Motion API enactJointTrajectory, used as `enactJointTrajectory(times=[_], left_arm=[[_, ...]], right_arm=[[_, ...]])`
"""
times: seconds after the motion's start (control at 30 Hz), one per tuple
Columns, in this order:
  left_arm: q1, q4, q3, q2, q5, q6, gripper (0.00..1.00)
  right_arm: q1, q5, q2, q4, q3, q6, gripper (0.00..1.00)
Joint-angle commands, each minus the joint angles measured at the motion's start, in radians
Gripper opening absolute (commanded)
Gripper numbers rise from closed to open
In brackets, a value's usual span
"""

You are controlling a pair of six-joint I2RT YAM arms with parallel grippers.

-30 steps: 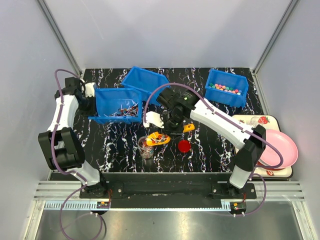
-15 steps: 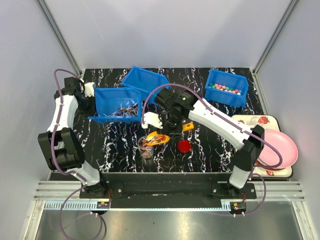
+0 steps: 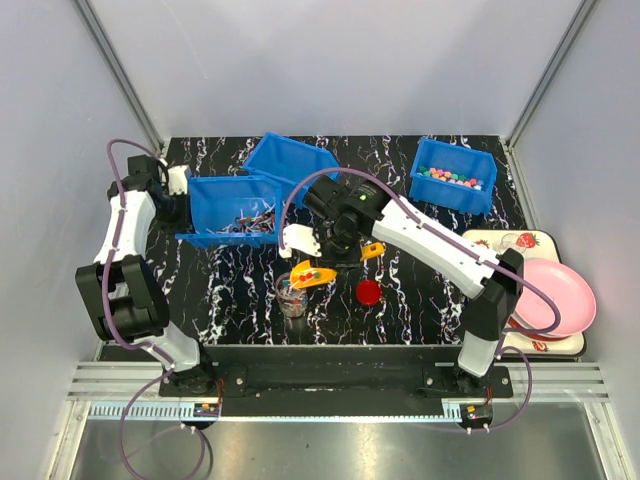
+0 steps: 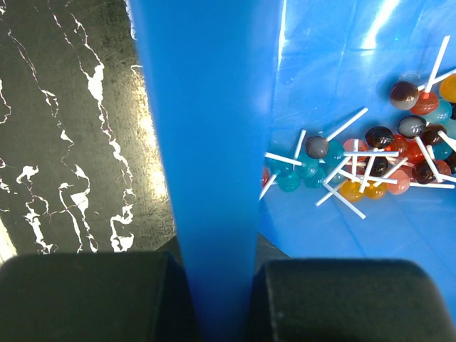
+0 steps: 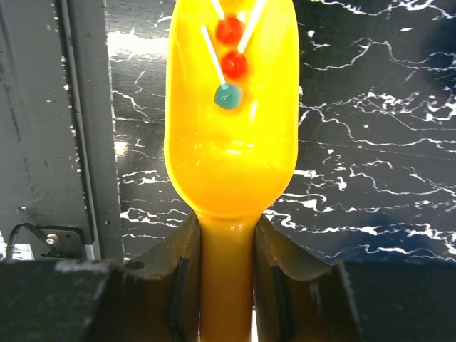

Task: Pack the candies
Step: Place the fake candies in the packing bottle.

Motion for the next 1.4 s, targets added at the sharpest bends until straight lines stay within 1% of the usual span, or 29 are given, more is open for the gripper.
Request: enactJointTrajectory(times=[0.0, 0.7, 1.07, 1.1, 1.37], left_arm=[[0.009, 0.055, 0.013, -0.058, 0.096, 0.0, 0.0], [0.013, 0.058, 0.003, -0.055, 0.088, -0.002, 0.0], [0.013, 0.069, -0.016, -0.061, 0.074, -0.003, 0.0], [0.015, 0.069, -0.018, -0.061, 0.074, -0.002, 0.0], [0.018, 0.078, -0.03, -0.063, 0.077, -0.002, 0.0]], right_arm=[[0.019, 0.038, 0.0, -0.076, 0.048, -0.02, 0.0], [0.048, 0.121, -0.008, -0.14, 0.076, -0.029, 0.0], [0.091, 0.185, 0.012, -0.221, 0.097, -0.04, 0.0], [0.096, 0.214, 0.01, -0.227, 0.096, -0.04, 0.0], [0.128, 0.259, 0.004, -0.26, 0.073, -0.035, 0.0]])
